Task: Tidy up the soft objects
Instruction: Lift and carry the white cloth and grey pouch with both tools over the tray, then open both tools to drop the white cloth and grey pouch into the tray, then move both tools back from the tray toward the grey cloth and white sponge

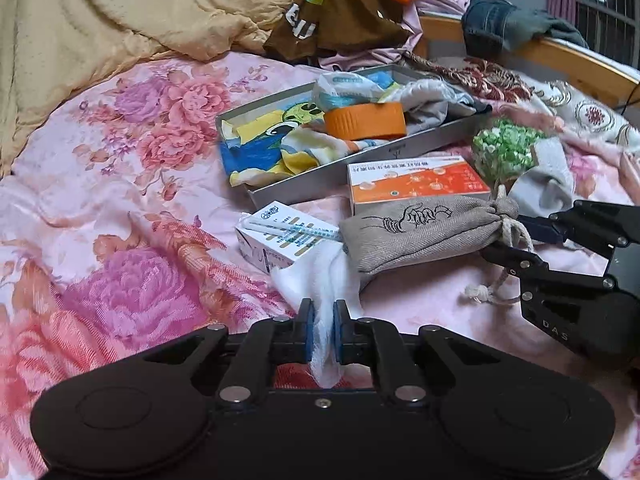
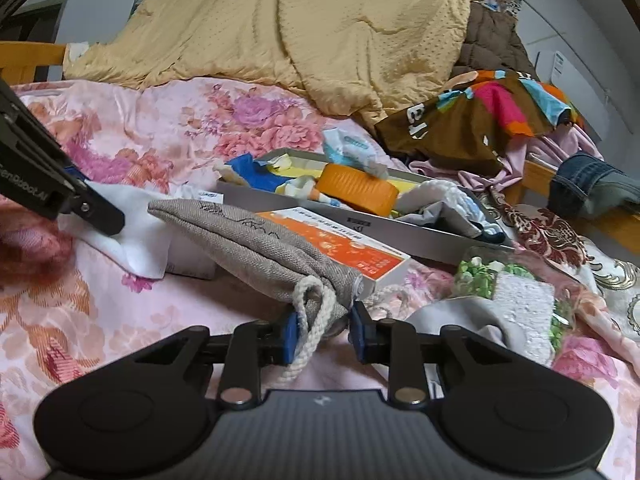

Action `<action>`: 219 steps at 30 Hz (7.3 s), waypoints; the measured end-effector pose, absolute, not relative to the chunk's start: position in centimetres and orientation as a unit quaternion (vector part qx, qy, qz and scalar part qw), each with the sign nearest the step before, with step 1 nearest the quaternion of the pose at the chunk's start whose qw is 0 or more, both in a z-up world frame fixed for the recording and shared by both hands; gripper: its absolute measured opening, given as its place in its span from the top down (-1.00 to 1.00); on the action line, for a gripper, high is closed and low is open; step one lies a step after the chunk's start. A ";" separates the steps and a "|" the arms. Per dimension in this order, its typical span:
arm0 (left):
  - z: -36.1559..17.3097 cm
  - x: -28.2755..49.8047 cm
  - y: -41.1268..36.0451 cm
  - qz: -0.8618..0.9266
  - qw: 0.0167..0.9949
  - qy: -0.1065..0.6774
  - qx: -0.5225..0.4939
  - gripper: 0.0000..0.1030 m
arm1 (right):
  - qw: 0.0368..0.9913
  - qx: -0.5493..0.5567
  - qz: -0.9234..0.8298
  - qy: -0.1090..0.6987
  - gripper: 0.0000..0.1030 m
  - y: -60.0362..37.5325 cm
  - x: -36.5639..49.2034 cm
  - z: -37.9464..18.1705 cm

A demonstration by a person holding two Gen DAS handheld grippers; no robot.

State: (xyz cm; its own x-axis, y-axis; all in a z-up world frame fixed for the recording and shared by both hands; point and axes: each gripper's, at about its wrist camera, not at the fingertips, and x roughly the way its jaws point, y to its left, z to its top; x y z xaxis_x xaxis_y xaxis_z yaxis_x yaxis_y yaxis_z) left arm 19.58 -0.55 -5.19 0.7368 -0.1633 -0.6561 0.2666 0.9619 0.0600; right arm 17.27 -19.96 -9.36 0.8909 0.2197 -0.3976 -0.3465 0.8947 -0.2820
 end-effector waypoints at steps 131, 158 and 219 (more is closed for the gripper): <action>-0.2 37.1 -5.2 -0.049 0.960 0.269 -0.060 -0.60 | 0.987 0.063 0.058 0.136 -0.98 -28.4 30.2 0.1; 3.5 22.9 -3.1 -0.061 0.974 0.207 -0.065 -0.98 | 0.991 0.046 0.045 0.115 -1.00 -27.2 18.4 3.4; -5.6 15.7 -6.4 -0.160 0.927 0.332 -0.076 -0.98 | 0.961 0.059 -0.010 0.268 -1.00 -32.4 13.0 -4.2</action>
